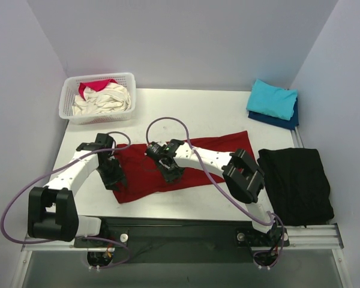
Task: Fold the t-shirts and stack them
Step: Fold the other side of the tshirt into a rectangle
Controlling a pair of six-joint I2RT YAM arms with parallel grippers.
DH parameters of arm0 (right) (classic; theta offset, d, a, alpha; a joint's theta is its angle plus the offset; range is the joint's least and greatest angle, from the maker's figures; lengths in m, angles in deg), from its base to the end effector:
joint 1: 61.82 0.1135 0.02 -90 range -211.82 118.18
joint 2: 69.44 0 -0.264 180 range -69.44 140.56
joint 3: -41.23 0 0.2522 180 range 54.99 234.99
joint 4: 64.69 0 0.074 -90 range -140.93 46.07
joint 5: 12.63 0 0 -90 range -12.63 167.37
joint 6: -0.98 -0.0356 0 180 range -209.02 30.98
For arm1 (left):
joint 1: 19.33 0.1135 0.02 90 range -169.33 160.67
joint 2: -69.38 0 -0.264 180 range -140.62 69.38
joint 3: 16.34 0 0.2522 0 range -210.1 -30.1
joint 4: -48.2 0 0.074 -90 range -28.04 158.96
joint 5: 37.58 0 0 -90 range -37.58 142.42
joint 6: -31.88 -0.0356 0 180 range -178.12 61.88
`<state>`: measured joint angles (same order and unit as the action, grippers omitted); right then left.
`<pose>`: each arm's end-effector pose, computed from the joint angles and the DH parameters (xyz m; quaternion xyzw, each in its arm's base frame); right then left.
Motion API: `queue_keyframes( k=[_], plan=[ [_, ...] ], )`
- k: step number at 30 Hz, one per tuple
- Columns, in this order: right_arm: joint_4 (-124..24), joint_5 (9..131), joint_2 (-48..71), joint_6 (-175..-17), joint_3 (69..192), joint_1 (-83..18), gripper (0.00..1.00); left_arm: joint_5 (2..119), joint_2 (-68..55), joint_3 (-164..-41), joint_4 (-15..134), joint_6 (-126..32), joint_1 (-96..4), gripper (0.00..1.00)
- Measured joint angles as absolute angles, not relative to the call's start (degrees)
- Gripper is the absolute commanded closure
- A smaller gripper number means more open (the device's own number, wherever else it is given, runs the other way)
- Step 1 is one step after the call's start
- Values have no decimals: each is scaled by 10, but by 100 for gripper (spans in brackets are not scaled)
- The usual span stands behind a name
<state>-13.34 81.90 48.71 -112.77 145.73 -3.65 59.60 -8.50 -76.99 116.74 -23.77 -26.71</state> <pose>0.2323 0.3689 0.1875 -0.2805 0.9344 0.1126 0.1886 0.2112 -0.0318 0.1879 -0.2303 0.9704 -0.0716 0.0121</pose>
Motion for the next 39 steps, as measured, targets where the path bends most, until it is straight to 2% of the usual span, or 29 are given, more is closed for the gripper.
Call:
queue_keyframes(
  k=[8,13,20,25,33,39],
  plan=[
    [-123,847,471,-1132,1454,-40,69,576,-49,-857,1176,-237,-267,51],
    [-117,860,425,-1150,1444,-70,68,593,-100,-869,1126,-229,-267,51],
    [-115,863,374,-1166,1414,-200,68,601,-240,-900,1053,-228,-279,51],
    [-112,868,373,-1165,1397,-288,68,565,-334,-948,1055,-226,-287,56],
    [-111,848,389,-1164,1392,-403,70,533,-349,-968,1075,-223,-278,57],
    [-110,826,420,-1165,1390,-438,71,518,-358,-980,1093,-227,-250,58]
  ],
)
